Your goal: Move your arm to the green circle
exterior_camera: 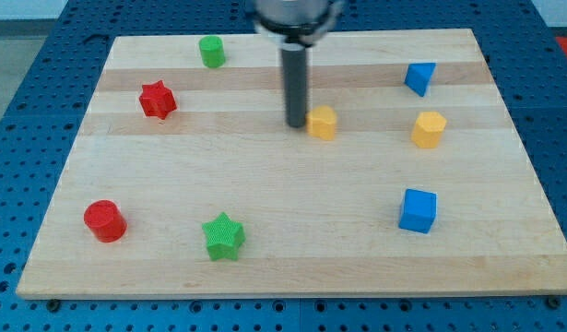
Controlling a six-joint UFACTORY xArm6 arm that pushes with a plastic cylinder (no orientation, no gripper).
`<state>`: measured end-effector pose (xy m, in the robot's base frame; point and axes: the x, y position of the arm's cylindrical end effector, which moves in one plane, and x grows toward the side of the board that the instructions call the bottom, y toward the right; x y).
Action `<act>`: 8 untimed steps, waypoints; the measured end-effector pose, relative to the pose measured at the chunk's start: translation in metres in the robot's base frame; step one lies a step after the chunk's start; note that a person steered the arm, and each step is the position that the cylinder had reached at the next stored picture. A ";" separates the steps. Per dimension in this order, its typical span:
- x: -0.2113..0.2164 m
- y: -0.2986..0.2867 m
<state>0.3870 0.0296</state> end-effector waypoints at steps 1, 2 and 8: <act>0.005 0.062; 0.010 0.101; 0.010 0.045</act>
<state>0.3973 0.0745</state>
